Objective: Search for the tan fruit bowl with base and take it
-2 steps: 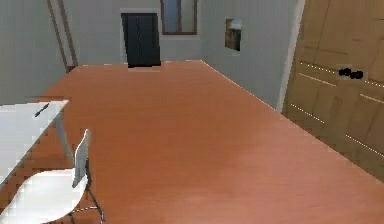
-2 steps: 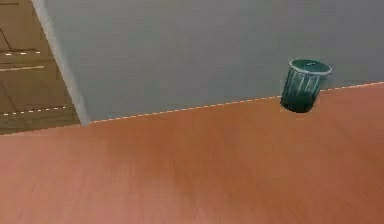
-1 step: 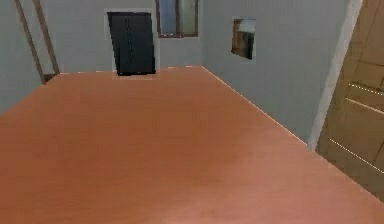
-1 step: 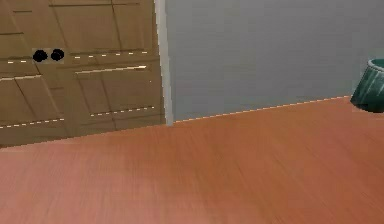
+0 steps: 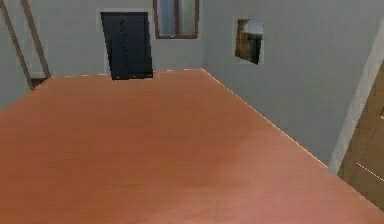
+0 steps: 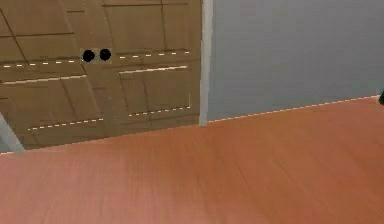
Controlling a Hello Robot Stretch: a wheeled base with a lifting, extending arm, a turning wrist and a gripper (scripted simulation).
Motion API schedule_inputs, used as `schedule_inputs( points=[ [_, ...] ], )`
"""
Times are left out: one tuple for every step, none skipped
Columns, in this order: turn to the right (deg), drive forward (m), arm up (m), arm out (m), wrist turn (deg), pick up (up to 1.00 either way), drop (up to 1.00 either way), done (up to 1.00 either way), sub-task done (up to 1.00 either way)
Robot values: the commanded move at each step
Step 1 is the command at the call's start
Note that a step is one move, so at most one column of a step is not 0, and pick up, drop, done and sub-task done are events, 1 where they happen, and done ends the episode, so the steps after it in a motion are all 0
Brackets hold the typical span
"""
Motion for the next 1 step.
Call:
schedule_inputs(
  points=[
    [-33.0,0.00,0.00,0.00,0.0,0.00,0.00,0.00,0.00]
  ],
)
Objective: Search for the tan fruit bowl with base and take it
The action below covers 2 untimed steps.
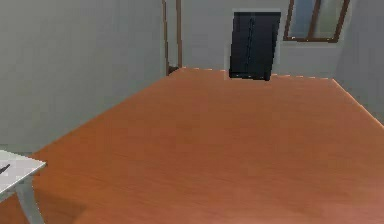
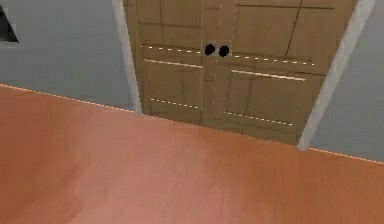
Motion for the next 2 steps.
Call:
schedule_inputs(
  points=[
    [0.0,1.00,0.00,0.00,0.0,0.00,0.00,0.00,0.00],
    [0.0,1.00,0.00,0.00,0.0,0.00,0.00,0.00,0.00]
  ],
)
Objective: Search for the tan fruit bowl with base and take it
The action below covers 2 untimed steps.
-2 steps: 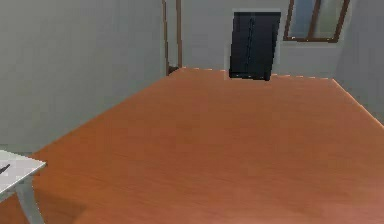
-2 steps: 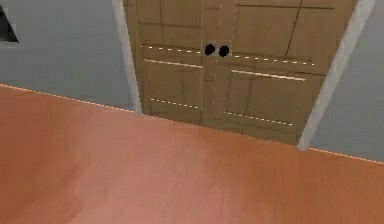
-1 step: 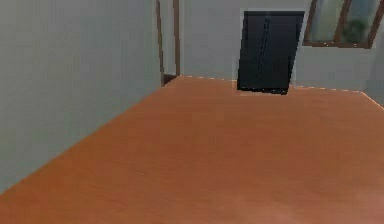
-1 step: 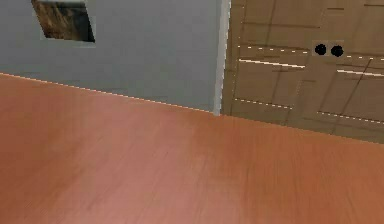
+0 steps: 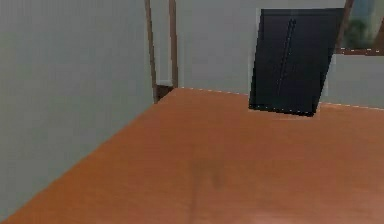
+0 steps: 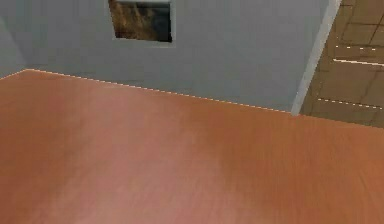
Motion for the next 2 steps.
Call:
schedule_inputs(
  points=[
    [0.0,1.00,0.00,0.00,0.0,0.00,0.00,0.00,0.00],
    [0.0,1.00,0.00,0.00,0.0,0.00,0.00,0.00,0.00]
  ],
)
